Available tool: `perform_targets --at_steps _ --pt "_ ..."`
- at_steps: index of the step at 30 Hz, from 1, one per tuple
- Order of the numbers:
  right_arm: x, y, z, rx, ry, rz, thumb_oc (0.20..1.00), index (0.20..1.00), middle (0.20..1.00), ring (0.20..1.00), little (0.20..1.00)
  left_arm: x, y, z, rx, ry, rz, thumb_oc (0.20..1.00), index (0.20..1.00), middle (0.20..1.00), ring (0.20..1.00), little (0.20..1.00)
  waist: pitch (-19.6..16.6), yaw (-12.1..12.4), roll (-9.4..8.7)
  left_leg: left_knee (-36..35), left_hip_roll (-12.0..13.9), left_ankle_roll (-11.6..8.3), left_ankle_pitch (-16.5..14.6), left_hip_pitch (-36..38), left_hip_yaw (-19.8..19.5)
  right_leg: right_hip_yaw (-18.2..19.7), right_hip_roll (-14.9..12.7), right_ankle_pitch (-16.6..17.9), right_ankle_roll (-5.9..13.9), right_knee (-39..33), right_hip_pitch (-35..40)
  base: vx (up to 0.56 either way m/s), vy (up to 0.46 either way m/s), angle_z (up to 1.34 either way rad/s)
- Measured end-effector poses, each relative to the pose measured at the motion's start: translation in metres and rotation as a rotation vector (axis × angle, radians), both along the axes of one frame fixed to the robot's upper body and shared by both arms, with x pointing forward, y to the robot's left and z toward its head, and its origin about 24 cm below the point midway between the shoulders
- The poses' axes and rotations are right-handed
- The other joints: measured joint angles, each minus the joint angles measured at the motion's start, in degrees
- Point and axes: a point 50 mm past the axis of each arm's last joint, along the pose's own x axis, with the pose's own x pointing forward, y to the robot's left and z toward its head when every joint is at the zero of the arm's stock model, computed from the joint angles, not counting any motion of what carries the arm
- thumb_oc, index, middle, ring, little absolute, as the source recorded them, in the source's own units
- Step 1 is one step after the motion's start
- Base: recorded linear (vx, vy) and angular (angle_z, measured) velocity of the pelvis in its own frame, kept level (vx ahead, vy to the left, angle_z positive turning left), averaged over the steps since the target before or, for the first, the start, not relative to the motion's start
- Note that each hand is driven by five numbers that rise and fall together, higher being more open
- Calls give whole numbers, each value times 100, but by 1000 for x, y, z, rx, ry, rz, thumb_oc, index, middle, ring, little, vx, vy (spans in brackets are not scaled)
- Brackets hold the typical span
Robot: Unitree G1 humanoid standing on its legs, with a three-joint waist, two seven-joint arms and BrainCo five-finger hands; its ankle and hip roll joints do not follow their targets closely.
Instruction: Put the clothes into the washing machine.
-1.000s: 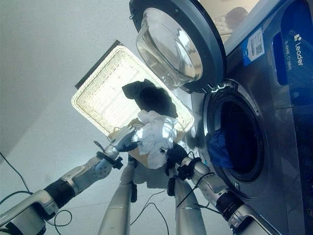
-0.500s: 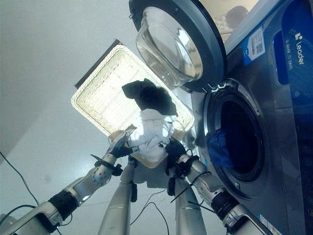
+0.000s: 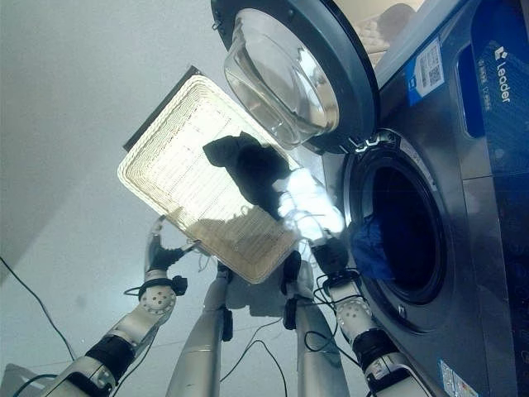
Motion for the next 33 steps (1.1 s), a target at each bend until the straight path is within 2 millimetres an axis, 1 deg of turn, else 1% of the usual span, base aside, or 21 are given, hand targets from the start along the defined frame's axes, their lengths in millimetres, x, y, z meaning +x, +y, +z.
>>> perform_targets --at_steps 1,2,3,4,6,8,9,10,11,12,14,15,16,17,18,20,22,25,27,31,33 --pt "0 -8 1 56 -7 -58 200 200 200 200 200 -1 3 0 -22 -6 17 1000 1000 1000 1000 1000 1 -1 1 0 -1 0 0 0 27 16 -1 1 1 8 -15 5 -26 -6" --pt "0 -23 5 133 -19 -155 200 200 200 200 200 -2 7 1 -35 -11 36 1000 1000 1000 1000 1000 -1 2 30 -3 0 -3 -2 -13 55 26 -3 2 3 12 -33 30 -18 -4" --pt "0 -31 7 162 -19 -205 200 200 200 200 200 -2 9 1 -40 -13 45 1000 1000 1000 1000 1000 -5 2 49 -4 0 -1 -1 -18 66 29 -3 5 6 12 -40 16 -15 -5" --pt "-1 -46 14 210 -19 -302 200 200 200 200 200 -4 12 1 -43 -18 56 1000 1000 1000 1000 1000 -5 5 68 -8 -2 -2 -2 -17 92 66 0 14 17 -2 -54 12 -10 -7" --pt "-2 -67 24 257 -12 -432 200 200 200 200 200 -7 16 0 -34 -17 62 1000 1000 1000 1000 1000 -3 1 97 -10 -7 2 -1 -20 113 114 10 56 26 -41 -63 8 -13 -13" --pt "-5 -93 37 316 10 -572 200 200 200 200 200 -9 18 0 -30 -19 61 1000 1000 1000 1000 1000 0 -3 106 -14 -8 2 -5 -21 123 162 25 96 33 -94 -72 30 -2 -14" --pt "-10 -114 44 382 37 -693 200 200 200 200 200 -9 17 0 -31 -22 50 1000 1000 1000 1000 1000 2 4 120 -15 -4 9 -11 -18 133 200 39 145 41 -151 -69 15 11 -14" --pt "-11 -118 44 377 67 -744 200 200 200 200 200 -8 15 0 -34 -26 38 1000 1000 1000 1000 1000 11 41 163 -18 -2 9 -11 -20 134 204 43 180 53 -193 -63 15 8 -10" --pt "-15 -123 51 445 74 -843 200 200 200 200 200 -9 12 0 -30 -27 14 1000 1000 1000 1000 1000 24 51 285 -33 -8 10 -11 -32 134 203 45 236 61 -279 -46 31 6 -5" --pt "-15 -125 55 479 70 -883 200 200 200 200 200 -9 10 -1 -26 -22 3 1000 1000 1000 1000 1000 33 68 342 -34 -19 10 -11 -38 136 216 51 266 75 -309 -43 -7 1 -3" --pt "-16 -126 58 502 67 -917 200 200 200 200 200 -10 9 -2 -28 -19 -2 1000 1000 1000 1000 1000 31 76 384 -36 -33 10 -11 -39 137 233 52 288 78 -327 -43 -16 -1 -9" --pt "-20 -131 66 567 87 -1028 200 200 200 200 200 -10 6 -2 -32 -19 -20 1000 1000 1000 1000 1000 26 153 430 -49 -77 13 -9 -33 137 316 29 406 92 -396 -48 8 9 -17" --pt "-20 -134 71 603 93 -1070 1000 1000 1000 1000 1000 -9 3 0 -29 -25 -37 1000 1000 1000 1000 1000 33 159 442 -62 -108 14 -8 -53 134 321 -1 463 123 -462 -59 10 10 -17" --pt "-18 -135 76 619 96 -1081 1000 1000 1000 1000 1000 -7 1 2 -23 -26 -51 1000 1000 1000 1000 1000 33 162 443 -64 -118 15 -8 -59 134 328 -11 483 136 -488 -62 16 9 -5" --pt "-20 -138 75 633 121 -1109 1000 1000 1000 1000 1000 -5 -4 6 -9 -27 -85 1000 1000 1000 1000 1000 34 170 445 -84 -158 40 -9 -71 137 347 -48 506 167 -493 -92 11 -1 -3" --pt "-18 -138 78 636 112 -1095 1000 1000 1000 1000 1000 -5 -8 8 -10 -33 -102 1000 1000 1000 1000 1000 34 151 445 -120 -188 67 10 -71 150 349 -79 545 214 -546 -94 17 -4 -6" --pt "-13 -140 84 597 77 -1032 1000 1000 1000 1000 1000 -3 -7 9 -6 -23 -97 1000 1000 1000 1000 1000 35 103 446 -164 -224 101 36 -69 252 350 -127 614 286 -653 -83 31 -10 -8" --pt "-4 -133 90 556 21 -891 1000 1000 1000 1000 1000 -4 -7 6 -6 -6 -100 1000 1000 1000 1000 1000 38 0 452 -170 -243 119 49 -64 251 343 -143 648 308 -719 -43 8 -5 -1" --pt "-3 -128 90 543 4 -845 1000 1000 1000 1000 1000 -3 -9 6 -13 -3 -105 1000 1000 1000 1000 1000 38 -12 454 -170 -236 126 55 -59 252 344 -135 652 305 -718 -45 10 -5 -2" --pt "-2 -117 90 443 -77 -768 1000 1000 1000 1000 1000 -4 -21 1 -29 4 -116 1000 1000 1000 1000 1000 37 -39 456 -169 -195 140 64 -49 243 330 -102 653 301 -708 -36 0 0 0" --pt "0 -116 89 393 -98 -747 1000 1000 1000 1000 1000 -4 -24 2 21 -5 -127 1000 1000 1000 1000 1000 37 -69 456 -169 -184 148 71 -51 239 323 -103 653 301 -699 -39 -1 1 2"
